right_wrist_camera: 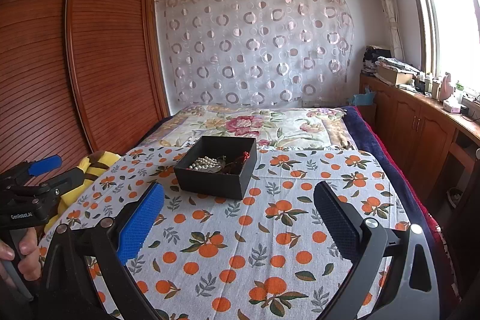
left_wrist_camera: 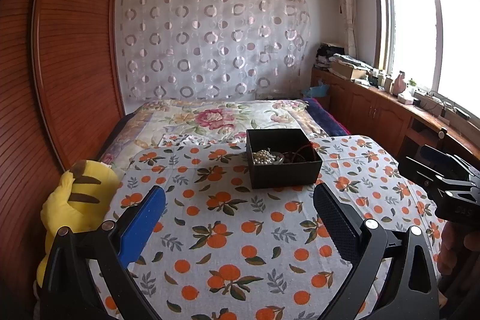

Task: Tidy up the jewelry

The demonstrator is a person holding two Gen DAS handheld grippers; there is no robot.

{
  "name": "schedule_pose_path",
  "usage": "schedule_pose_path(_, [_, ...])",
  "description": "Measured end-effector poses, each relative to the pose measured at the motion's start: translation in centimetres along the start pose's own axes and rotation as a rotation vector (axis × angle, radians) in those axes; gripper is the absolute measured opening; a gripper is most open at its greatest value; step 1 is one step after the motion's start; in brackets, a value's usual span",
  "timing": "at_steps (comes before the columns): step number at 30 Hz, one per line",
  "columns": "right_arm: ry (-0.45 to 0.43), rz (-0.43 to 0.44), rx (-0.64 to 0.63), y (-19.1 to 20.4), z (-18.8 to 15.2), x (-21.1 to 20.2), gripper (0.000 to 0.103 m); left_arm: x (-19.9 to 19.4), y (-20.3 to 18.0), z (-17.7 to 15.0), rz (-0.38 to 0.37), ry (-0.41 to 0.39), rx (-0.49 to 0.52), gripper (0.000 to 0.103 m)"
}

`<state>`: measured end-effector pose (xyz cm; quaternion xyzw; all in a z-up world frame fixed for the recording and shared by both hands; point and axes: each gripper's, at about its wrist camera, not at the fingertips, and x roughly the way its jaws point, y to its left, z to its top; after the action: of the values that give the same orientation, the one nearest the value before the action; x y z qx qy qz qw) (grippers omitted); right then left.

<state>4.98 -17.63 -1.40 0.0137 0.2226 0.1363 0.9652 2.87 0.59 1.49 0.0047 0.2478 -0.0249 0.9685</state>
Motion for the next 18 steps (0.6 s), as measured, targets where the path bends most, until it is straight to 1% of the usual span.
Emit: schedule_pose_path(18, [-0.001, 0.001, 0.001, -0.15, -0.02, -0.07, 0.1, 0.0, 0.0, -0.09, 0.0, -0.001, -0.001, 0.095])
